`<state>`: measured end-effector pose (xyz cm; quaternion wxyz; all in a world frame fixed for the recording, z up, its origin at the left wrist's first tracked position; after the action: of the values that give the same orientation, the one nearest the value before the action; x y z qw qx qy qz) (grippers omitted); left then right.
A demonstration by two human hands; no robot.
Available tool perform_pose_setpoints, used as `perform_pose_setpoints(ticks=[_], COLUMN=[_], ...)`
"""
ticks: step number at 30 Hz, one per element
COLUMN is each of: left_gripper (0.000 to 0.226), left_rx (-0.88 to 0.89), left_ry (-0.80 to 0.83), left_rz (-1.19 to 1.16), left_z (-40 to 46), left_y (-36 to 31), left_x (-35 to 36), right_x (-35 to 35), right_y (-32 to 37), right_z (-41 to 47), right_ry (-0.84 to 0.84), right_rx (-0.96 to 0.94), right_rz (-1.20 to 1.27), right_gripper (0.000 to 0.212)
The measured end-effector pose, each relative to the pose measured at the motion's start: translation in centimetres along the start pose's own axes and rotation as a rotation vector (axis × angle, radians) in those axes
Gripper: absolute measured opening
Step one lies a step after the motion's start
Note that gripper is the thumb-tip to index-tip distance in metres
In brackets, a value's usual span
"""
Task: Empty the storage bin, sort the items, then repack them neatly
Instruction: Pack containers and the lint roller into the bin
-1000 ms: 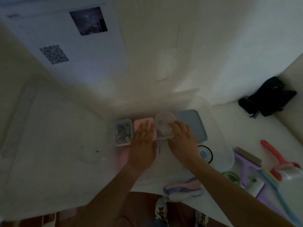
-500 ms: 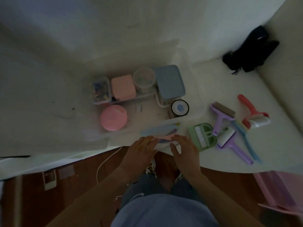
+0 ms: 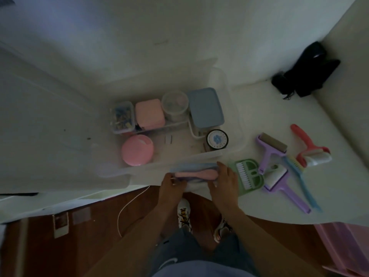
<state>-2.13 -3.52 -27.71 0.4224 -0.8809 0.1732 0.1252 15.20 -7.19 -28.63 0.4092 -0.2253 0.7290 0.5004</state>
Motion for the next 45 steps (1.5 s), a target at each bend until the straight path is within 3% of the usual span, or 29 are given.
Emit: perform_pose_setpoints(ticks=[4,6,9,13,16,20,28,30,32,35,37,41,45], left_gripper=[0.022,0.031,0.031,0.025,0.017,0.043,0.076,0.073,0.054,0.047,0.060,0.055,0.045], left_rx=[0.062,0.143,0.273,0.365,0.320,0.281,0.539,0.753,1.068,1.165,1.174,1.339,1.350], left_ry=[0.091,0.191,0.217,0.232,0.214,0.145,0.028,-0.095,-0.206,-0.087,-0.045,0.039,-0.132], left_rz=[-0.340,-0.364,-0.401,-0.369,-0.422,-0.452,0.182,0.447,0.795,1.070,1.213,1.345,1.151], left_z=[-5.2,-8.0,-10.3,-8.1,-3.8,3.1,10.2,10.3,10.5,11.7,12.7,12.9,12.1], left_y=[-3.5,-5.1,-8.1,-14.7,-20.3,-24.6,-23.6,-22.4,-21.0,-19.5,-19.9,-21.8,-21.8], left_x=[-2.1,-3.7,-6.6,-9.2,-9.2,-6.2,-0.6,-0.3,0.2,0.5,0.8,1.0,0.2], right_x=[-5.2,-8.6,-13.9,-18.5,-18.8,-15.6,-9.9,-9.2,-8.5,-8.0,-8.3,-9.7,-9.7], right_y=[0.9,1.7,4.2,8.1,9.7,10.9,11.1,10.5,10.2,10.0,10.1,10.3,9.4], right_z=[-2.3,-3.4,-4.5,-2.3,1.7,6.8,11.0,11.6,12.1,12.6,13.0,13.9,13.6], right_ry=[-0.052,-0.022,0.002,-0.093,-0.164,-0.312,-0.158,-0.138,-0.071,0.043,0.072,0.066,0.018], right_rx=[-0.066,-0.074,-0.081,-0.084,-0.098,-0.045,-0.038,-0.111,-0.229,-0.315,-0.292,-0.268,-0.314], right_rz=[0.155,0.266,0.421,0.575,0.493,0.303,-0.115,-0.179,-0.226,-0.278,-0.309,-0.385,-0.284], right_gripper=[0.072,0.073,0.069,0.056,0.038,0.015,0.014,0.015,0.020,0.027,0.030,0.033,0.030])
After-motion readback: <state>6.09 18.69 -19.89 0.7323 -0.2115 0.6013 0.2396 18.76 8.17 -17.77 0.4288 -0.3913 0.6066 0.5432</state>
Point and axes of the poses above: each hand's wrist, its own z-axis towards the middle knuckle, its own x-axis out of the palm, y = z × x, the point moved 1 cm from there along z, towards the middle knuckle
